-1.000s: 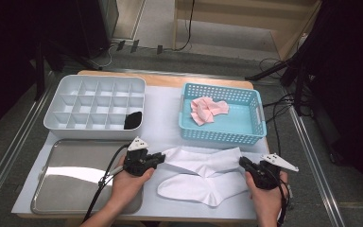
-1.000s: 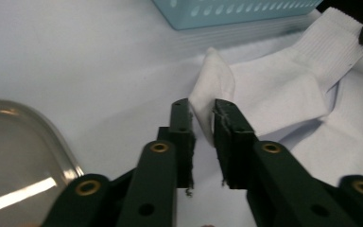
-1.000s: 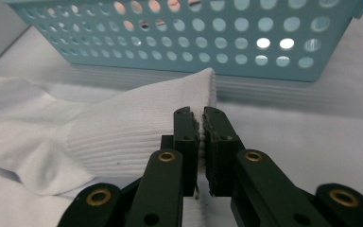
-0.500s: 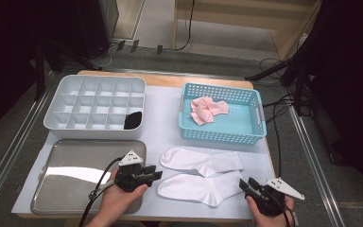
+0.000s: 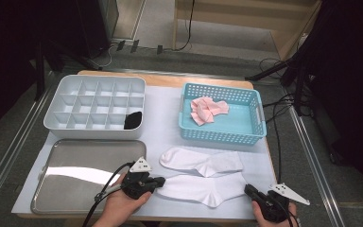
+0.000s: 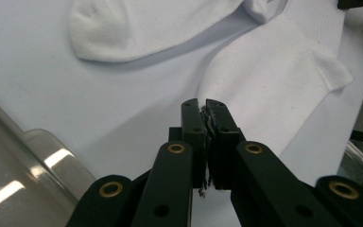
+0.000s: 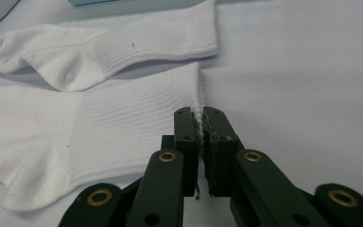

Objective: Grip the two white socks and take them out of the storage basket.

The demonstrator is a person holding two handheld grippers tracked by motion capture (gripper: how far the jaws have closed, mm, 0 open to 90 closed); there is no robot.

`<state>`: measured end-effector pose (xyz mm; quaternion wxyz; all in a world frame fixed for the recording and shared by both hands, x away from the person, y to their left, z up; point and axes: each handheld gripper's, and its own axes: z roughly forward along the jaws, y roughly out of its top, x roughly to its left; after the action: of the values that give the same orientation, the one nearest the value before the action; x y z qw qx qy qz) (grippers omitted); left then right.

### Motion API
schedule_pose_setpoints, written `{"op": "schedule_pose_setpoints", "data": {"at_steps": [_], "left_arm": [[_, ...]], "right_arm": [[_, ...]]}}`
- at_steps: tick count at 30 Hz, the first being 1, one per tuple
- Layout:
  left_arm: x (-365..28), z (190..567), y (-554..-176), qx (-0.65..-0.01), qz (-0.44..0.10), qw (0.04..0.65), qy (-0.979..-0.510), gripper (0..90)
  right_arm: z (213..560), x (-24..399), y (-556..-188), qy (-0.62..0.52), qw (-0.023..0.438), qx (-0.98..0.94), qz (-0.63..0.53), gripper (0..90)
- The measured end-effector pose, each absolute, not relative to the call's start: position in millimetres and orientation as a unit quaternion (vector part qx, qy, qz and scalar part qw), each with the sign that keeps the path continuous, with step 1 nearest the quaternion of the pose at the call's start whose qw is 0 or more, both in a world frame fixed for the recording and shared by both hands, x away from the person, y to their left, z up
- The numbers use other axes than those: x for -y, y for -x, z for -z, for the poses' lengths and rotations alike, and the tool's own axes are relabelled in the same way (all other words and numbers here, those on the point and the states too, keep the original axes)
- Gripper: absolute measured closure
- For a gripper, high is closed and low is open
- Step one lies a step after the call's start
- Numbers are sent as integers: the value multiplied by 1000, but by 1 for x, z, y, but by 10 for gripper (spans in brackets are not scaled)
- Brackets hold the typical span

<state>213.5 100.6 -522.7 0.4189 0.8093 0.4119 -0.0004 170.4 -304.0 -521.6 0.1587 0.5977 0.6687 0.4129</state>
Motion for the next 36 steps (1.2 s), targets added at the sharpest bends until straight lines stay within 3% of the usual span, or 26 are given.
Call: {"op": "schedule_pose_setpoints", "data": {"at_steps": [8, 14, 21, 25, 29, 32, 36], "left_arm": [[-96, 524, -214, -402, -10, 415, -816, 880], [-103, 518, -219, -411, -35, 434, -801, 707], [-110, 512, -245, -460, -91, 455, -757, 600], [-102, 512, -262, -468, -111, 439, -759, 591], [-87, 516, -271, -459, -122, 410, -779, 572], [-77, 519, -274, -461, -133, 391, -786, 604], [-75, 525, -276, -462, -132, 378, -791, 789]], "right_arm": [[515, 309, -167, -594, 159, -682, -395, 849], [514, 308, -173, -589, 170, -673, -415, 698], [511, 303, -203, -583, 183, -670, -421, 655], [517, 293, -226, -584, 195, -676, -405, 550], [519, 287, -243, -589, 195, -677, -397, 555], [523, 282, -251, -588, 189, -688, -382, 611], [523, 275, -249, -574, 206, -704, -363, 801]]}}
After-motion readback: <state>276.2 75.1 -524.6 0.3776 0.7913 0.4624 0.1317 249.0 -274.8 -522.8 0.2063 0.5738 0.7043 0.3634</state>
